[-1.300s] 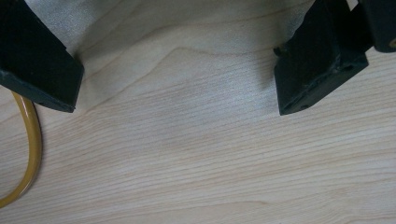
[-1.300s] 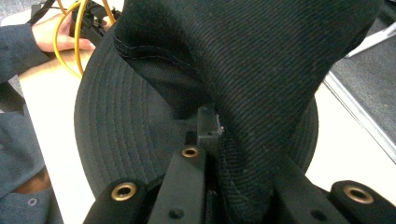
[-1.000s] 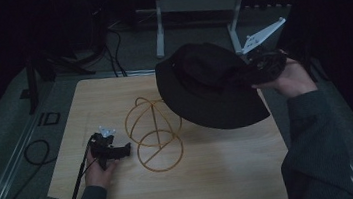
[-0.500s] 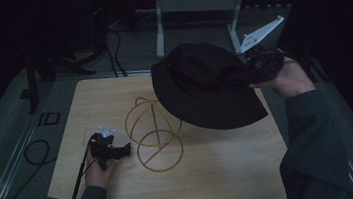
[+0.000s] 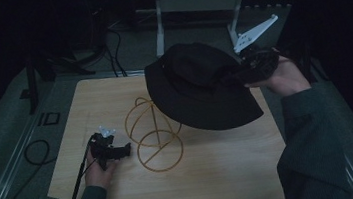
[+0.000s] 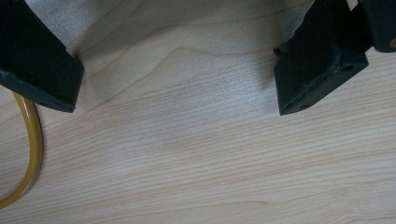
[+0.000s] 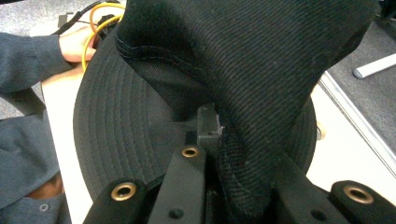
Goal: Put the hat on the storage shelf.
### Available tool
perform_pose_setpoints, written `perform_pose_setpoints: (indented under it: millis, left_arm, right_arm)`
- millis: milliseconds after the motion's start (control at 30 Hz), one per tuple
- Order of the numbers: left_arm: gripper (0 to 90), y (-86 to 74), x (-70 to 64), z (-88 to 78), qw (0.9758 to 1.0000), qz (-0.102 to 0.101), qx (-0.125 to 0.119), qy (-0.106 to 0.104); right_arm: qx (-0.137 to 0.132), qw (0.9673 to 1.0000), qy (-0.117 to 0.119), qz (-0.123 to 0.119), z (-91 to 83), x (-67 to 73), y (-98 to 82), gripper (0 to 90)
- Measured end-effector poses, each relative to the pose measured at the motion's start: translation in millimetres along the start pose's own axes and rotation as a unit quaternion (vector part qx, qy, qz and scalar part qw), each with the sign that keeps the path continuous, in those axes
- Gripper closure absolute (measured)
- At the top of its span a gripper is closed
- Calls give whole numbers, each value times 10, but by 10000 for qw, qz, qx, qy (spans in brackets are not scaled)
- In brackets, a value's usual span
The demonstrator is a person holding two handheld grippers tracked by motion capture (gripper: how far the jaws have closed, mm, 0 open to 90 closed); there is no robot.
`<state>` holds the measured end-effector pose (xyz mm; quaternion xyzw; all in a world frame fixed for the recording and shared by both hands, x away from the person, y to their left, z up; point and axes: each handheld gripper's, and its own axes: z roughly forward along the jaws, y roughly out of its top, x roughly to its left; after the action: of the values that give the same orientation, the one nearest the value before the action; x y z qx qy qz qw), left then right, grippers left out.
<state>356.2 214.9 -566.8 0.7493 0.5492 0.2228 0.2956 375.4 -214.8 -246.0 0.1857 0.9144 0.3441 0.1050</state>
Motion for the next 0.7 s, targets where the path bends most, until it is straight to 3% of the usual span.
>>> perform_pose_setpoints:
  millis: [367, 700]
  left_arm:
    - [16, 0, 0, 0, 10000, 0, -1, 1]
    - [15, 0, 0, 1, 10000, -1, -2, -4]
  right_arm:
    - [-78, 10000, -20, -32, -22, 10, 47, 874]
    - [-151, 9996, 150, -186, 10, 82, 116, 874]
